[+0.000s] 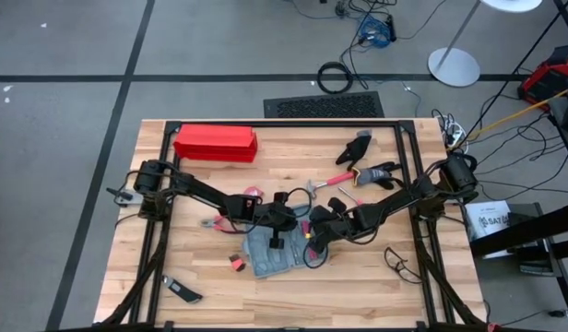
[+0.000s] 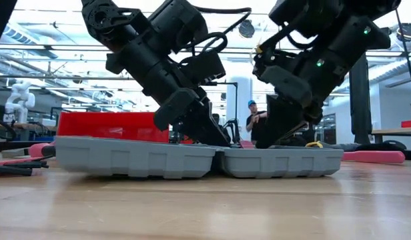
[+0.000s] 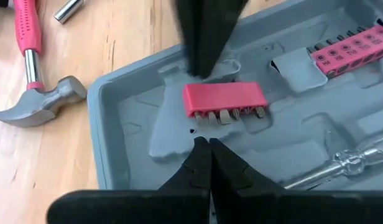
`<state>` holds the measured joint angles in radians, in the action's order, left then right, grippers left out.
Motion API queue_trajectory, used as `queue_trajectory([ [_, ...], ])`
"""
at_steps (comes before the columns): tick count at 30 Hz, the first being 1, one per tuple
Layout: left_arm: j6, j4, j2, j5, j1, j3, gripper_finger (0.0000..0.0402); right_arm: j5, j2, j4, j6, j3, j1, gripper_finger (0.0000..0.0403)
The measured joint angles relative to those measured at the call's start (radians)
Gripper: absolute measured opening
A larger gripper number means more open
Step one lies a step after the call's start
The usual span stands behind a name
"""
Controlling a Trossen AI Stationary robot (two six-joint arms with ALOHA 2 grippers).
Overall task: Prefit tool cases
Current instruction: Remove the top orange screwdriver bit set from the gray pre-fit tool case, then remove the orange screwdriver bit set from the gray pre-fit tool case
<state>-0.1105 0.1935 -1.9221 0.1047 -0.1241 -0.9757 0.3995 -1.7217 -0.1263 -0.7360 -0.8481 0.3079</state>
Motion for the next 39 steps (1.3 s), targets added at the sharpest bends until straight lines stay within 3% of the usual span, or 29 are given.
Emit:
queue_trajectory([
  [4,0.040,0.033,-0.037,0.001,0.008,-0.005,0.0000,-0.091,0.001,0.009,-0.017,-0.005,0.018,0.0000],
  [12,0.051,0.079,-0.079,-0.028,0.009,-0.004,0.0000,-0.073,-0.070,0.080,-0.002,-0.010,-0.007,0.0000],
  [15,0.050,0.073,-0.079,-0.020,0.013,-0.003,0.0000,0.044,-0.068,0.071,-0.005,-0.009,0.005,0.0000],
  [20,0.051,0.074,-0.080,-0.043,0.013,-0.003,0.0000,0.332,0.012,0.052,0.044,-0.007,0.030,0.0000],
  [22,0.051,0.074,-0.080,-0.051,0.013,-0.003,0.0000,0.376,0.034,0.048,0.059,-0.006,0.034,0.0000],
  [30,0.050,0.074,-0.080,-0.053,0.013,-0.003,0.0000,0.268,0.059,0.039,0.082,-0.006,0.012,0.0000],
  [36,0.052,0.100,-0.073,-0.042,0.012,0.001,0.0000,0.248,0.059,0.030,0.089,-0.006,0.006,0.0000],
  [39,0.052,0.113,-0.060,-0.026,0.012,0.000,0.0000,0.150,0.059,0.028,0.066,-0.006,0.007,0.0000],
])
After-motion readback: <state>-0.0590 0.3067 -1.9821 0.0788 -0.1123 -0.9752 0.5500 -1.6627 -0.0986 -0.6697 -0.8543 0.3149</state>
